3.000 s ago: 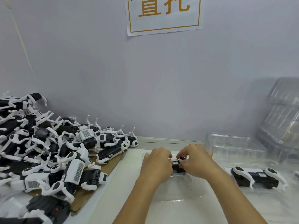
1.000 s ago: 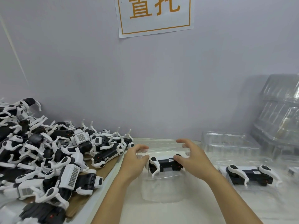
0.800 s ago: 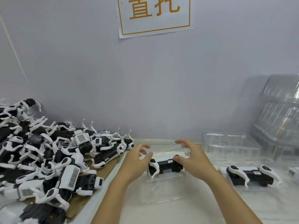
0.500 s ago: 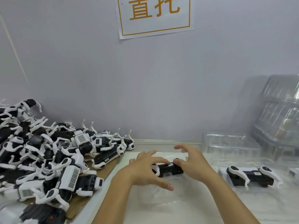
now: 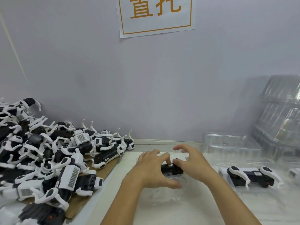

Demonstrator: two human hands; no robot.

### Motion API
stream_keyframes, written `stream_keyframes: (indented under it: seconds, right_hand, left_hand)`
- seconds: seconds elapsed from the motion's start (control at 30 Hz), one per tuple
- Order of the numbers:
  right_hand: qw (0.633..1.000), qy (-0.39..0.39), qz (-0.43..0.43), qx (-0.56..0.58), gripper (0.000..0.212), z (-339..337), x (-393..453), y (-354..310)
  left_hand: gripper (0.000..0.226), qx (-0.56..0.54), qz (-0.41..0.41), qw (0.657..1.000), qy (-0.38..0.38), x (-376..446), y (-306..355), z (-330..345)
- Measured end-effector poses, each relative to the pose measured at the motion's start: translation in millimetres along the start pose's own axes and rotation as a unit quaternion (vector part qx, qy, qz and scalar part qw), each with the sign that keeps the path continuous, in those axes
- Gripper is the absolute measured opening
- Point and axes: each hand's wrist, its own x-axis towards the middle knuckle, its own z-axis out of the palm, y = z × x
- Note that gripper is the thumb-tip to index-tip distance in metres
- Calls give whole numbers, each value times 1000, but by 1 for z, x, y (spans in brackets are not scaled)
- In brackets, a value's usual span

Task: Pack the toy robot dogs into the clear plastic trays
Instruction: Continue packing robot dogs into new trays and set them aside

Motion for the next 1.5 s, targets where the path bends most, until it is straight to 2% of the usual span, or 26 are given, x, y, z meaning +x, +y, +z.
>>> stream_keyframes:
  seconds: [0.33, 0.47, 0.6, 0.7, 0.8, 1.03, 1.27, 1.5]
  right_hand:
    - [999, 10, 4, 38, 30, 1, -1, -2]
    - [994, 66, -11, 83, 29, 1, 1, -4]
    - [982, 112, -18, 151, 36, 1, 1, -9]
    - [976, 125, -16, 175, 44, 2, 2, -9]
    - [973, 129, -31, 186, 41, 2, 1, -10]
    - [962, 159, -57, 213, 44, 1, 1, -13]
    - [959, 170, -69, 216, 52, 1, -1, -14]
    - [960, 164, -75, 217, 50, 1, -2, -13]
  left_hand:
    - [61, 13, 13, 1000, 13, 2, -4, -2]
    - [62, 33, 41, 995, 85, 2, -7, -5]
    - [64, 65, 70, 977, 193, 4, -5, -1]
    - [63, 73, 83, 959, 260, 4, -1, 3]
    - [61, 85, 91, 947, 295, 5, 1, 4]
    - [62, 134, 83, 933, 325, 5, 3, 3]
    - [60, 147, 94, 918, 356, 5, 4, 4]
    - [61, 130, 94, 918, 363, 6, 2, 6]
